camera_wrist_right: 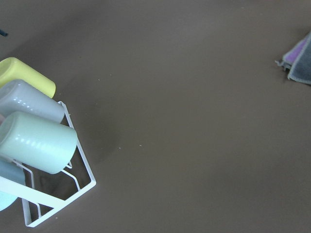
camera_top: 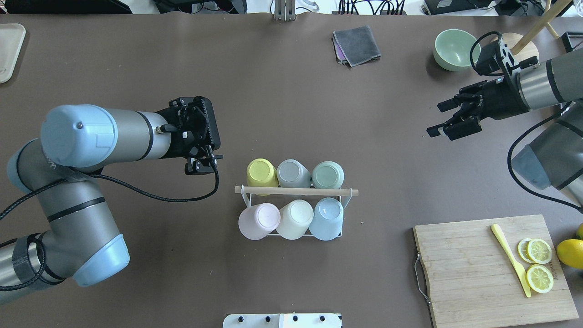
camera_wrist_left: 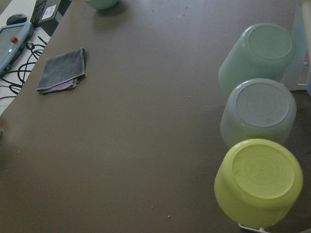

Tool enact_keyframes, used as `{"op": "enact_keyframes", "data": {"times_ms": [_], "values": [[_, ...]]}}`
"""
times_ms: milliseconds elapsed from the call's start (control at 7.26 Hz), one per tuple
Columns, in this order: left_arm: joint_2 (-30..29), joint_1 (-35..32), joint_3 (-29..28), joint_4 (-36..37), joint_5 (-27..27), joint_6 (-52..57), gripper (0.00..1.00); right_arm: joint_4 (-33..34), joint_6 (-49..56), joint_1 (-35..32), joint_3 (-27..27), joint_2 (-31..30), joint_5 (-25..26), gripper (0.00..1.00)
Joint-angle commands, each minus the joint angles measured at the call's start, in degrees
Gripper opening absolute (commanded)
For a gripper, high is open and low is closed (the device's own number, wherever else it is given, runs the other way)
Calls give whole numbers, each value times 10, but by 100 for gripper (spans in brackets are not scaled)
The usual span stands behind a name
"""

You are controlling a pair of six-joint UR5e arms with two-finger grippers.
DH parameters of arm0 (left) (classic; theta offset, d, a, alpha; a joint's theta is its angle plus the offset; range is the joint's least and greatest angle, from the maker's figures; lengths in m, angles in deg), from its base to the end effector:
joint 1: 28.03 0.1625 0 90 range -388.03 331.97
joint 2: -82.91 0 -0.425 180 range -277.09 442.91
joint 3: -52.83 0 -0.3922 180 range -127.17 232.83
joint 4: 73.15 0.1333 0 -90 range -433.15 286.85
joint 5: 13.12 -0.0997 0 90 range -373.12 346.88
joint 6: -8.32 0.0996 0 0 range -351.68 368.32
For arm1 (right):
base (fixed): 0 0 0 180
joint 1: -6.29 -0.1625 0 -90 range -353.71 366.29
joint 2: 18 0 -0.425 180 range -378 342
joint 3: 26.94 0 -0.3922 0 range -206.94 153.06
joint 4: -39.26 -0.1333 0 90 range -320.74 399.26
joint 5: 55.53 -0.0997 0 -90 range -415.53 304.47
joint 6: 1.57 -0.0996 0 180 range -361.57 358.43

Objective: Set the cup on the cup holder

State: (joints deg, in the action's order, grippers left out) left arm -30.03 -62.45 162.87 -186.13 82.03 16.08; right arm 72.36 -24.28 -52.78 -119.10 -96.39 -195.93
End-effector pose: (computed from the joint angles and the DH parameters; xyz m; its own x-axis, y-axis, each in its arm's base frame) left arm 0.4113 -0.4326 0.2359 0.4454 0.8911 0.0871 -0.3999 0.1110 0.9098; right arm -0.2390 -0.5089 0.4124 0.2253 -0.7679 0.5996 0.0901 0.6292 0.7720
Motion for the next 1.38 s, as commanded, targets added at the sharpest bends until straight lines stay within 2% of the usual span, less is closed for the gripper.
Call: {"op": "enact_keyframes", "data": {"times_ms": [0,275,413,551,688,826,964,1101,1239], "values": [[0,-17,4,152,-65,0,98,160,1,-45,-6,-15,9,100],[16,-44,7,221,-65,-5,98,293,1,-88,-9,-30,31,100],[27,-80,10,262,-63,-4,98,356,0,-122,-16,-41,43,100],[48,-109,18,277,-38,0,98,418,2,-155,-20,-43,70,100],[64,-137,21,282,38,-5,98,502,9,-177,-39,-54,66,100],[88,-172,20,285,88,-6,98,541,59,-202,-50,-87,71,100],[124,-224,19,285,163,-6,98,556,67,-226,-50,-115,73,100],[182,-271,12,276,253,-5,98,598,96,-261,-48,-126,65,100],[205,-326,-9,273,280,1,98,647,159,-285,-44,-132,73,100]]}}
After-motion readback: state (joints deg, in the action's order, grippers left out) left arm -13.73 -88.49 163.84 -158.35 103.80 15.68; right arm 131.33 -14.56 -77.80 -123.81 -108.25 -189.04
